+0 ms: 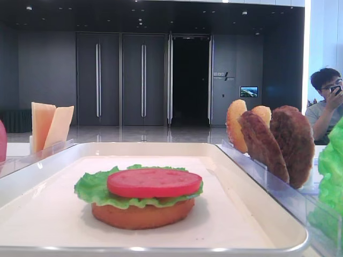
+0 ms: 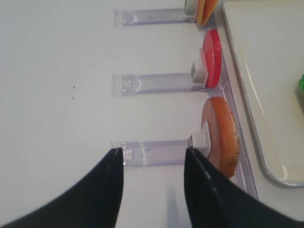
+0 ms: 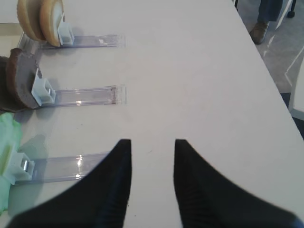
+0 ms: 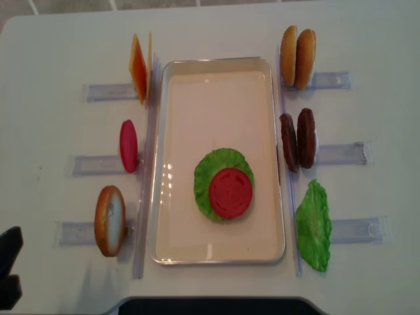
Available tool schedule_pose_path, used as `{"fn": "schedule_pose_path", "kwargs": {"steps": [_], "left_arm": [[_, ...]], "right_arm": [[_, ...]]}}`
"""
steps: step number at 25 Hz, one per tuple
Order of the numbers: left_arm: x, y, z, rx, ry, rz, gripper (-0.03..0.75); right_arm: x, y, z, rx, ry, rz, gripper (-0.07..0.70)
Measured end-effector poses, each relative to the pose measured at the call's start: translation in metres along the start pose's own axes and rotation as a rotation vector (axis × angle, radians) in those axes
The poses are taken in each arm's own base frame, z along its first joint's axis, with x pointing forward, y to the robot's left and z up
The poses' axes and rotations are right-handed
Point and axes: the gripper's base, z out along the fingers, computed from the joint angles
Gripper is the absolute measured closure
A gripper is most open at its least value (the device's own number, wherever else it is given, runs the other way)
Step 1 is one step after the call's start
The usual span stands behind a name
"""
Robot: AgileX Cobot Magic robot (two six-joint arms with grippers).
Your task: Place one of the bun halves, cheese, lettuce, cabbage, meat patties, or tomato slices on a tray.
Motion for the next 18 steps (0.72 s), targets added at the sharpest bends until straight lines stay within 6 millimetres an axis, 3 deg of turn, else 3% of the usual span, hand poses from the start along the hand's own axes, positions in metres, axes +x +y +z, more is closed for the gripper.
{"fn": "schedule_pose_path", "kwargs": {"steps": [6,18], "left_arm": [[0.015,-0.002,-0.019,-0.013,-0.142,0.011,0.389],[0.028,-0.002,-0.019,-0.026,-0.125,-0.002,0.389]], "right_arm": [[0.0,0.0,0.0,0.0,0.0,0.0,0.388],[0.0,0.0,0.0,0.0,0.0,0.0,0.388]]}}
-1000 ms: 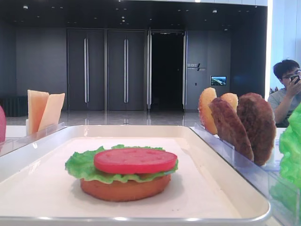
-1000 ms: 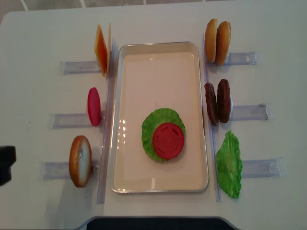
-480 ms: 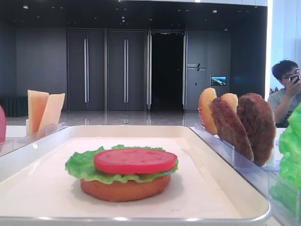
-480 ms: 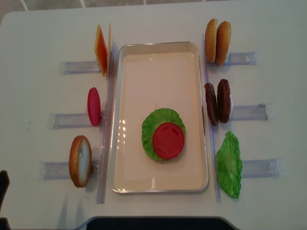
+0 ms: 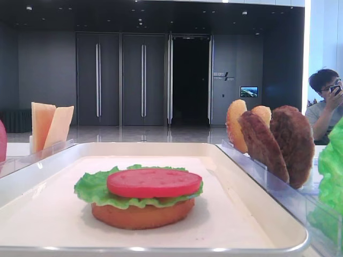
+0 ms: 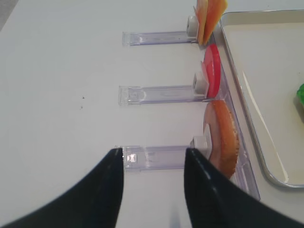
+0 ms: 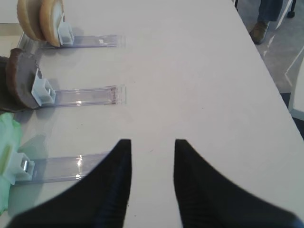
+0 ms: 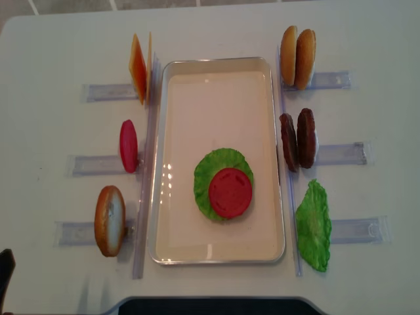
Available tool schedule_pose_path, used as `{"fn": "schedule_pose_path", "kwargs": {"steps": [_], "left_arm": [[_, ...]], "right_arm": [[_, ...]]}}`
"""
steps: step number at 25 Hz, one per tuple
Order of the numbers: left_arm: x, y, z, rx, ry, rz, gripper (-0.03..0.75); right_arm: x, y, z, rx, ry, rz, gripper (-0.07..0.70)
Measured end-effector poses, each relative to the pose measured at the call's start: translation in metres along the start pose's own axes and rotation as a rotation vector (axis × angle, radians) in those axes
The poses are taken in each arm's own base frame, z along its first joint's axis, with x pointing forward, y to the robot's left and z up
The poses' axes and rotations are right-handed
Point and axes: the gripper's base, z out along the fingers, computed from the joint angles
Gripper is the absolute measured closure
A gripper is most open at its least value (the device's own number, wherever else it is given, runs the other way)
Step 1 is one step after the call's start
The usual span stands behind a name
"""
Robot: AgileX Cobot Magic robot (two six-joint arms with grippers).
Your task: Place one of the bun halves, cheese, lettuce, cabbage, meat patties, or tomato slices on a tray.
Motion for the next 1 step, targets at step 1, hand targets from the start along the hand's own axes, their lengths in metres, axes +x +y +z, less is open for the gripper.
{"fn": "schedule_pose_path", "kwargs": {"steps": [1], "left_arm": [[0.0,0.0,0.0,0.0,0.0,0.0,0.389]], "right_arm": [[0.0,0.0,0.0,0.0,0.0,0.0,0.388]]}}
